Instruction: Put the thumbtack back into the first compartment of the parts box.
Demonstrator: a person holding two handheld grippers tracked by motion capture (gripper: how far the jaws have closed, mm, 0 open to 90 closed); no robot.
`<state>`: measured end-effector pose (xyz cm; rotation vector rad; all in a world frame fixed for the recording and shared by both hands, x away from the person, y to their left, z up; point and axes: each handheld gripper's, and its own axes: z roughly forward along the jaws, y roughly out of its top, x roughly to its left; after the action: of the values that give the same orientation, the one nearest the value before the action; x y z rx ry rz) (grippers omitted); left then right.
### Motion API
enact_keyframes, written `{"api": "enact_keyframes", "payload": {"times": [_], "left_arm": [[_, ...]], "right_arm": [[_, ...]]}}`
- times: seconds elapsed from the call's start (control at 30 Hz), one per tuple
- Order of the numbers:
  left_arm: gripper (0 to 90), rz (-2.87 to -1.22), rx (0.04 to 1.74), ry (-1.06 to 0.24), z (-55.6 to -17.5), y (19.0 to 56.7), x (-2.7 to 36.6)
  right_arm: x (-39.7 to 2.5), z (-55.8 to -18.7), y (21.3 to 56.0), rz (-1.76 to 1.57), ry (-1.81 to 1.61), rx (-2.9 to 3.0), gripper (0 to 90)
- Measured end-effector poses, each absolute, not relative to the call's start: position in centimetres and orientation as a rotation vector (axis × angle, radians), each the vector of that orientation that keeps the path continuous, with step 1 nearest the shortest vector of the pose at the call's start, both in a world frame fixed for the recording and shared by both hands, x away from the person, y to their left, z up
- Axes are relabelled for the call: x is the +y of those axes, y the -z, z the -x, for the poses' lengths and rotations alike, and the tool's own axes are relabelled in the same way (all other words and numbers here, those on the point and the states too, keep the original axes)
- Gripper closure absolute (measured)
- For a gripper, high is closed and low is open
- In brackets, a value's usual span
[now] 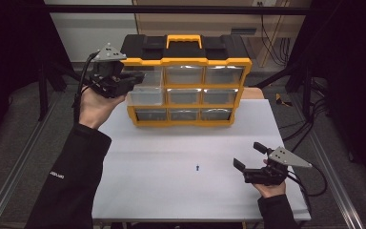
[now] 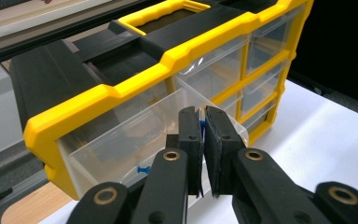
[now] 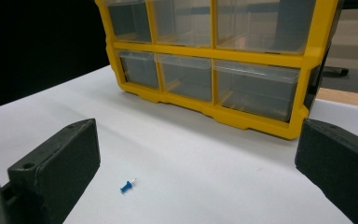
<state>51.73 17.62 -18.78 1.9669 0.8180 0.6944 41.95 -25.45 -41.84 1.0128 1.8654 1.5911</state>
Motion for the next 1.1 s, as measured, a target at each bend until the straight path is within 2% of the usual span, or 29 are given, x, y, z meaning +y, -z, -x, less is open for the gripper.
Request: {"api": "enact_keyframes", "payload": {"times": [0.43,0.77,1.1], "left_arm": [[85.0,-1.981,0.863,-0.750,-54.0,19.5,18.0],[84.9,-1.954,0.921,-0.733,-55.0,21.1,18.9],[84.9,-2.003,0.924,-0.743,-55.4,21.7,19.1]], "right_arm": [[-25.5,-41.9,41.8,-1.004,-1.594,1.865,0.5],[-25.5,-41.9,41.8,-1.003,-1.594,1.866,0.5],[-25.5,-41.9,41.8,-1.019,-1.591,1.865,0.5]]}}
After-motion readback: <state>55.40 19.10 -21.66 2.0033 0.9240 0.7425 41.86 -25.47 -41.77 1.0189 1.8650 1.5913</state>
